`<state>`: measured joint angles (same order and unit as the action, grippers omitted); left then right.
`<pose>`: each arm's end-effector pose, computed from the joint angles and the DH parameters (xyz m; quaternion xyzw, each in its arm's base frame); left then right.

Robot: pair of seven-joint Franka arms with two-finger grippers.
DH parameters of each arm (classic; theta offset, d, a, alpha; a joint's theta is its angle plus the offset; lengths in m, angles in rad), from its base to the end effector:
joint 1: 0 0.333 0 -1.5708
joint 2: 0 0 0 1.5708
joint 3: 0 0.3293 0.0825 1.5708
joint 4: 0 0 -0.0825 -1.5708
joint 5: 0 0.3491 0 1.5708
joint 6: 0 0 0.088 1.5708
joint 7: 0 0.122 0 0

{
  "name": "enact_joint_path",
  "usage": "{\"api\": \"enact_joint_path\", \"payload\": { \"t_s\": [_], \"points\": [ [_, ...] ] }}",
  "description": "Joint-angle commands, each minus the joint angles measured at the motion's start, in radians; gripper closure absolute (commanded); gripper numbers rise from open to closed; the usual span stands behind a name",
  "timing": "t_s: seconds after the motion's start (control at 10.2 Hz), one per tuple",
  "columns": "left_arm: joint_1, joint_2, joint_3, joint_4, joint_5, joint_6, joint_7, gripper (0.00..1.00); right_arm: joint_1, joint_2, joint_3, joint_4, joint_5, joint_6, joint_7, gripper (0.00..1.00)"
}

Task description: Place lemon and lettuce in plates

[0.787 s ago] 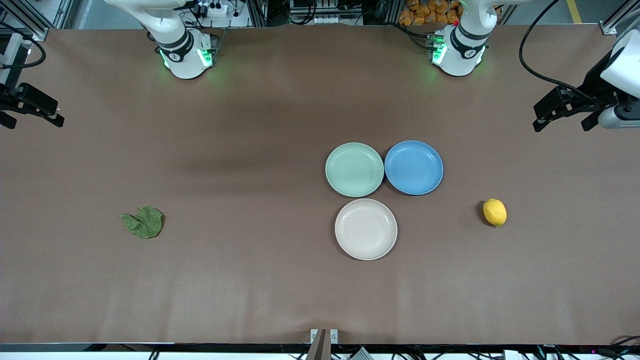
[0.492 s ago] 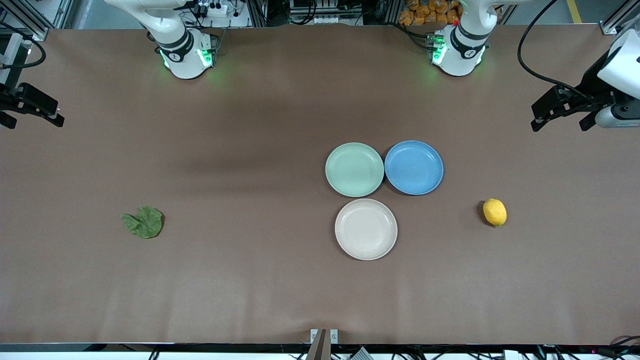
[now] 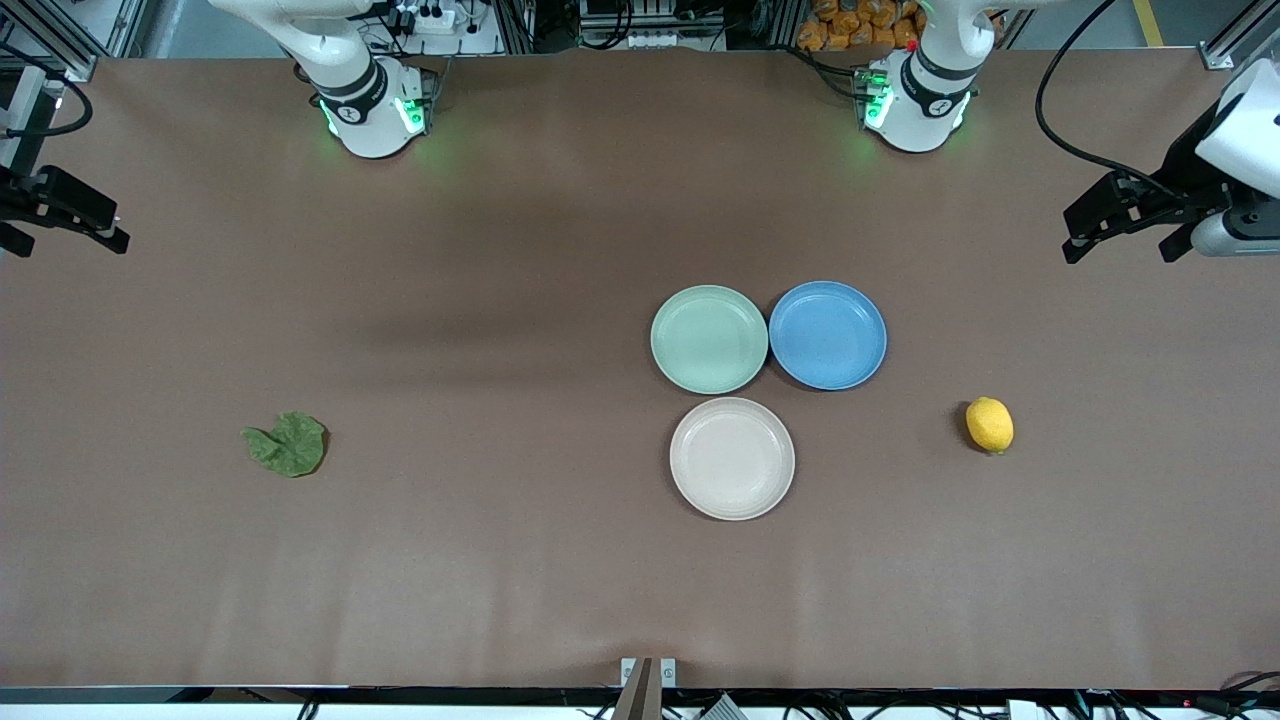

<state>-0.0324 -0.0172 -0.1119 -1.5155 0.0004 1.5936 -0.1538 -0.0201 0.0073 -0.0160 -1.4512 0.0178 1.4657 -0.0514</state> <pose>0.5128 -0.0751 0.6581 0.9989 0.0047 0.0472 0.0059 0.5112 -0.0161 0.6614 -0.9999 -0.0086 -0.0040 0.0086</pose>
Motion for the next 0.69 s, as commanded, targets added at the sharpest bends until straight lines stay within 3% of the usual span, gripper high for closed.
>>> {"api": "enact_joint_path", "payload": {
  "t_s": [0.0, 0.59],
  "points": [
    [0.005, 0.020, 0.003, 0.029, -0.014, -0.021, 0.023, 0.00, 0.003, -0.009, -0.009, -0.030, 0.011, 0.004, -0.013, 0.00],
    [-0.012, 0.048, 0.001, 0.026, -0.008, -0.021, 0.022, 0.00, -0.009, -0.009, -0.009, -0.099, 0.010, 0.050, -0.013, 0.00]
  ]
}}
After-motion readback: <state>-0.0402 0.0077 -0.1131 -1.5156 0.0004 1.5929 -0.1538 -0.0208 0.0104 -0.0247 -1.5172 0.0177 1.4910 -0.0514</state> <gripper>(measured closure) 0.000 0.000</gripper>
